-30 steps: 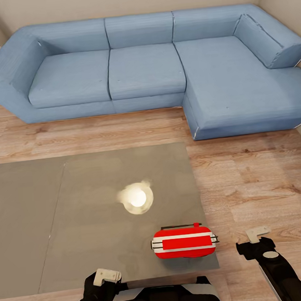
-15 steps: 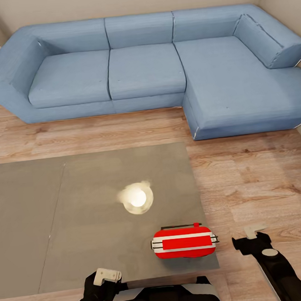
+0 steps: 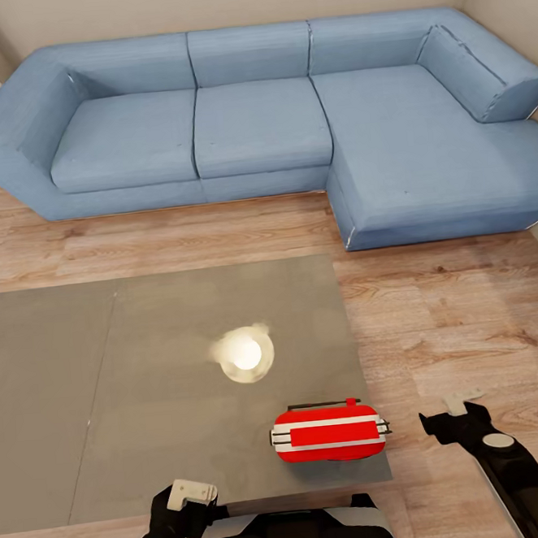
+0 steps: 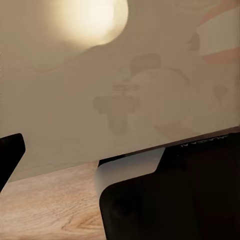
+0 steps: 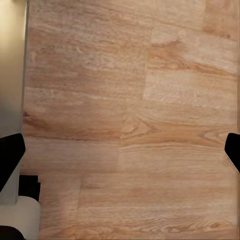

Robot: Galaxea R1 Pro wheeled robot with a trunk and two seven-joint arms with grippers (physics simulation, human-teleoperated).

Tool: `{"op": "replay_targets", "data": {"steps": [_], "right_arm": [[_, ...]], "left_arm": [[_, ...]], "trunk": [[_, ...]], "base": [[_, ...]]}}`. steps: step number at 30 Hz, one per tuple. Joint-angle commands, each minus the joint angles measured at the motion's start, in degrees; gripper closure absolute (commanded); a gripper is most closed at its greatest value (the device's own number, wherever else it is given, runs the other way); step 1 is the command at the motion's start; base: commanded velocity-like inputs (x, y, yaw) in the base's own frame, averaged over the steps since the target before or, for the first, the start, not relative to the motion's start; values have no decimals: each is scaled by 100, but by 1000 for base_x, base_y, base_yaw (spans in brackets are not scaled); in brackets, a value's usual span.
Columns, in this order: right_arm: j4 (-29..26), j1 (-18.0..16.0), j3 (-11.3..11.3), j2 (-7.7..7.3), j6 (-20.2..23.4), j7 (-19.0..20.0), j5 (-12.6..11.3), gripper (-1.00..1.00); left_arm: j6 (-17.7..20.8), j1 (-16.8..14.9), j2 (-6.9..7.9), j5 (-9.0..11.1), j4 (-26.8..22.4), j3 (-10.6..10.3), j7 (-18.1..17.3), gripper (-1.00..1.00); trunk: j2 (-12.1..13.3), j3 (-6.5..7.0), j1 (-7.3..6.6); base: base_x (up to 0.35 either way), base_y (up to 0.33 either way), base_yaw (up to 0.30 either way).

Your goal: Turn on the radio receiver that's on the table in the living room.

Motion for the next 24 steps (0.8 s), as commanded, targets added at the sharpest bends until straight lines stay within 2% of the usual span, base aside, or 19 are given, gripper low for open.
{"op": "replay_targets", "data": {"steps": [1,7,8,15,18,21,24], "right_arm": [[-33,0,0,-33,10,33,6,-100],[-226,-3,-22,-227,44,225,72,-100],[-866,-6,-24,-985,45,2899,75,-100],[-872,-8,-12,-1126,46,3047,82,-100],[-874,-9,-1,-1219,46,3260,129,-100],[-886,-9,-13,-1334,46,3863,318,-100],[-894,-7,-20,-1357,41,4192,453,-100]], "left_arm": [[0,0,-1,0,0,0,0,-100],[0,0,-3,0,0,2,0,-100],[0,0,-3,0,0,2,0,-100],[0,0,-8,0,0,2,0,-100],[0,0,-11,0,0,2,0,-100],[0,0,-19,0,0,0,0,-100],[0,0,-19,0,0,-3,0,-100]], "trunk": [[0,0,0],[0,0,0],[0,0,0],[0,0,0],[0,0,0],[0,0,0],[0,0,0]], "base": [[0,0,0],[0,0,0],[0,0,0],[0,0,0],[0,0,0],[0,0,0],[0,0,0]]}}
